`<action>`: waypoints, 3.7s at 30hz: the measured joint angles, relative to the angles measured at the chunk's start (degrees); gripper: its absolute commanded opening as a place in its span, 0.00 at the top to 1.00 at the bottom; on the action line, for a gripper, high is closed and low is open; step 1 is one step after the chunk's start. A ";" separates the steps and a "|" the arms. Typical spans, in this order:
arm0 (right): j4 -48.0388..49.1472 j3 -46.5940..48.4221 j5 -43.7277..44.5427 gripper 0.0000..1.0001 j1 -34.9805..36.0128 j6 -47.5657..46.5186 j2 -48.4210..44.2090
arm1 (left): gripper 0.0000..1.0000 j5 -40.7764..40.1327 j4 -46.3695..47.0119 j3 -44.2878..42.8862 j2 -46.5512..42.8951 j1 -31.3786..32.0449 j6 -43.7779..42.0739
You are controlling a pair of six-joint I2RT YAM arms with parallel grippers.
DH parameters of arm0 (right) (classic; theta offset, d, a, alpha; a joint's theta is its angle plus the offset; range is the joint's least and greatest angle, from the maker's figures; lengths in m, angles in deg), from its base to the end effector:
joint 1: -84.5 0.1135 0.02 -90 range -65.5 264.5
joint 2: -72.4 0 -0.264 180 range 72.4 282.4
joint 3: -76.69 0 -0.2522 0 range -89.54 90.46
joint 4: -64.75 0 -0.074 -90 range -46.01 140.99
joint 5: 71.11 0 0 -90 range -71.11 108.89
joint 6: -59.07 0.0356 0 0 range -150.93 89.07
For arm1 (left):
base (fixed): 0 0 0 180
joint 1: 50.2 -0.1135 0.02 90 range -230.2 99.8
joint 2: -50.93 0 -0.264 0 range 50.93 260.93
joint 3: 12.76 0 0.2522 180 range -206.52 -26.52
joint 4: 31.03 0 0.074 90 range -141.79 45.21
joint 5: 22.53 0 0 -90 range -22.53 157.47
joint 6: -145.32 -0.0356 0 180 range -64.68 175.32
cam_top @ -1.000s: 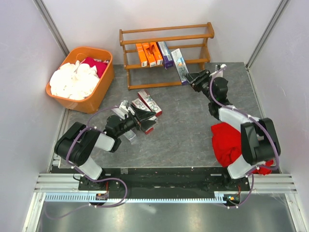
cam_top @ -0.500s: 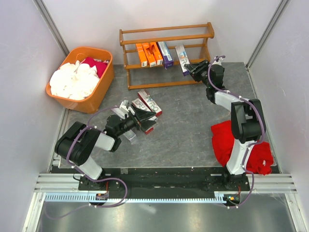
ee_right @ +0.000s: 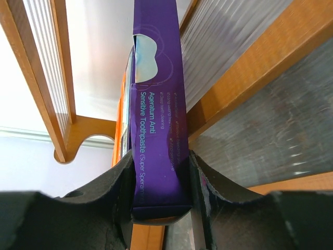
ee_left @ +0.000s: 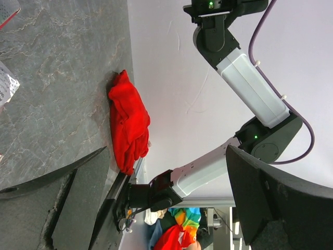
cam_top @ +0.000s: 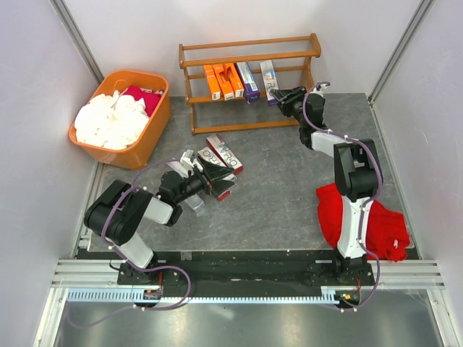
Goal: Place and organize the toothpastes onto the shelf
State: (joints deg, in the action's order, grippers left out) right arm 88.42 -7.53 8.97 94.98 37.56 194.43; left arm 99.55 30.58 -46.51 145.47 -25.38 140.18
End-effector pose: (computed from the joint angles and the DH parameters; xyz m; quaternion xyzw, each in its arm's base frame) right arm 0.4858 0.0961 0.2209 0.2969 0.6588 0.4860 0.4916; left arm 0.2354 -0.1297 0.1580 -0.1672 0.6826 -0.6713 0.2355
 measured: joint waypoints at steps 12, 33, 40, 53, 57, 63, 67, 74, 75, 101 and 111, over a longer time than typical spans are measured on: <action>1.51 0.55 8.44 0.57 4.92 3.93 1.14 | 0.00 0.02 0.00 0.00 -0.02 0.00 0.00; 1.64 4.42 12.55 0.04 7.37 7.21 4.50 | 0.00 0.02 0.00 0.00 -0.39 0.00 0.00; 2.91 2.36 10.75 0.02 6.78 7.02 4.31 | 0.00 0.09 0.00 0.00 -0.52 0.00 0.00; 8.02 -20.02 6.12 0.02 2.01 5.62 -10.78 | 0.00 1.18 0.00 0.00 -0.52 0.00 0.00; 8.61 -26.67 4.59 0.02 0.90 3.23 -18.36 | 0.00 1.40 0.00 0.00 -0.52 0.00 -0.02; 7.76 -32.68 2.16 0.02 1.03 -1.22 -24.52 | 0.00 1.68 0.00 0.00 -0.52 -0.57 -0.02; 5.44 -33.31 0.79 0.02 1.03 -4.46 -24.59 | 0.00 2.21 0.00 0.00 -0.52 -0.74 -0.02; -0.28 -31.15 2.49 0.02 1.46 -13.16 -20.90 | 0.00 2.82 0.00 0.00 -0.52 -0.74 -0.04; -1.53 -29.94 3.15 0.02 1.73 -14.62 -19.32 | 0.00 2.91 0.00 0.00 -0.48 -0.76 -0.04; -21.77 -13.00 33.75 0.02 13.62 -35.82 -5.97 | 0.00 3.96 0.00 -1.95 3.82 -0.74 -0.04; -20.81 -11.37 32.41 0.37 13.68 -39.98 -2.25 | 0.00 4.07 -0.04 -1.99 4.94 -0.74 -0.02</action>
State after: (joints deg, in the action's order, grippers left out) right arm 67.61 -18.89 41.39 108.67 -2.42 192.18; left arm 103.61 30.54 -48.49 150.41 -26.12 140.16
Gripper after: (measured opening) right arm 0.801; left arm 0.994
